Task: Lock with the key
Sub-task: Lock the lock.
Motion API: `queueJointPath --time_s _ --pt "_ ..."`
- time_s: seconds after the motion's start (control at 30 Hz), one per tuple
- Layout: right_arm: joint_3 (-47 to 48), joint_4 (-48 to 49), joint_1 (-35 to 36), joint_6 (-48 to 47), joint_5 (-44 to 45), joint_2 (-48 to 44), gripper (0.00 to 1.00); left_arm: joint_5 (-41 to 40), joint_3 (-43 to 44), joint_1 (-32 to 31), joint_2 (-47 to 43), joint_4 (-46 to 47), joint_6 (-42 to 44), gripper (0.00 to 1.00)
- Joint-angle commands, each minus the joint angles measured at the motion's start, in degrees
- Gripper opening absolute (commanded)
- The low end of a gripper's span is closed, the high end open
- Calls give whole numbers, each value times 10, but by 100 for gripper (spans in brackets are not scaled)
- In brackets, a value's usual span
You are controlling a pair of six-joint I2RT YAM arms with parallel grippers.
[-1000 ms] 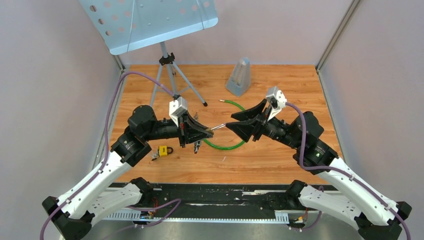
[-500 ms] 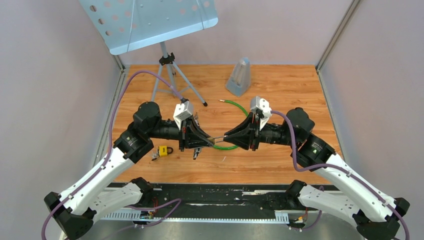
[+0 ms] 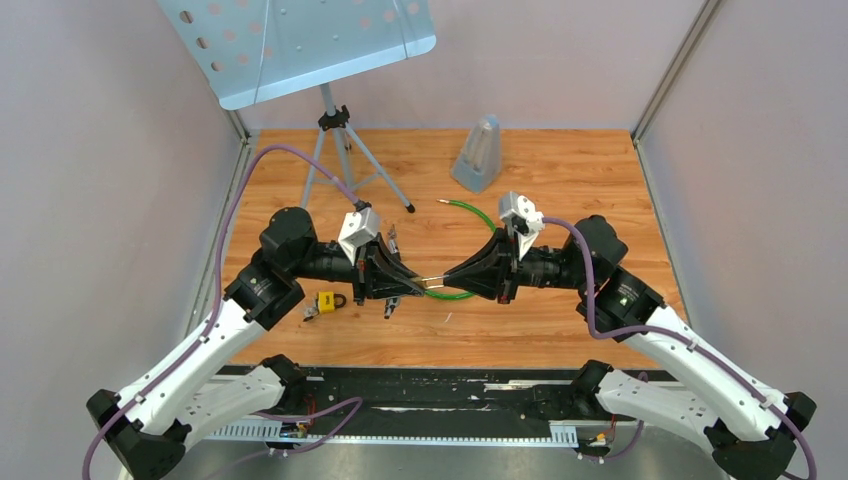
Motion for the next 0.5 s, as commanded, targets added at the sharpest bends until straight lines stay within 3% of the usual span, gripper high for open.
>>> queueJointPath --time_s 0.0,0.47 --pt "-13 84 8 31 9 8 0 26 -1 -1 0 49 6 0" --pt "-53 143 59 -16 74 12 0 33 -1 -1 6 71 -1 0"
